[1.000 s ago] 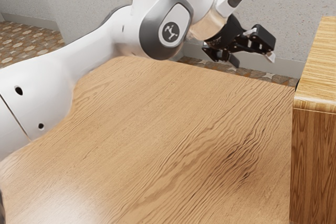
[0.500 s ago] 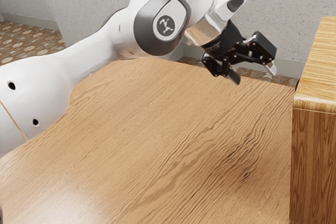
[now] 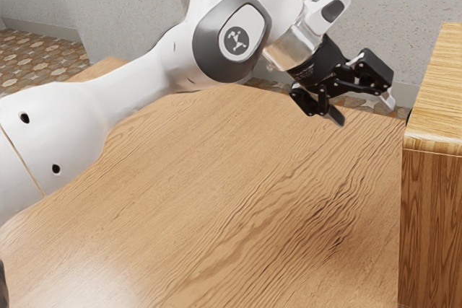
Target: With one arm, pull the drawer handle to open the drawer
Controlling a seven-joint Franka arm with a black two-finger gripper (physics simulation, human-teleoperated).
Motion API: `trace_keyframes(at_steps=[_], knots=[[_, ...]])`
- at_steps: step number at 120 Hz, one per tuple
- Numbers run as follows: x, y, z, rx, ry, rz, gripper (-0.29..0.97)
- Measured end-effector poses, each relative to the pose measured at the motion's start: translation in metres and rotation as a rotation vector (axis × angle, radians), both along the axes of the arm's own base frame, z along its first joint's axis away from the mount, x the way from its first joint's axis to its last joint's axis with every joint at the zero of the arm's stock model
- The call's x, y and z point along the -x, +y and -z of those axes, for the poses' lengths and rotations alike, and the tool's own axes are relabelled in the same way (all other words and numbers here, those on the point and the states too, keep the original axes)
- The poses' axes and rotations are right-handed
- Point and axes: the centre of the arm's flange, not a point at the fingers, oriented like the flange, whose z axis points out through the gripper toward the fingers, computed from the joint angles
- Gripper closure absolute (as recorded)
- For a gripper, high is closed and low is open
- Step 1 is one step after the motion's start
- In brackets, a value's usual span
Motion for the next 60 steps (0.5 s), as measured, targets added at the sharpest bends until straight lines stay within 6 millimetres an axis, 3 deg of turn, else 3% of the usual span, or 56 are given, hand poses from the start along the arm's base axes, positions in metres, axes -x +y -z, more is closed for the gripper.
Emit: trace_keyframes(at_steps=[60], knots=[[-0.006, -0.007, 0.021, 0.044, 0.020, -0.013, 0.00]])
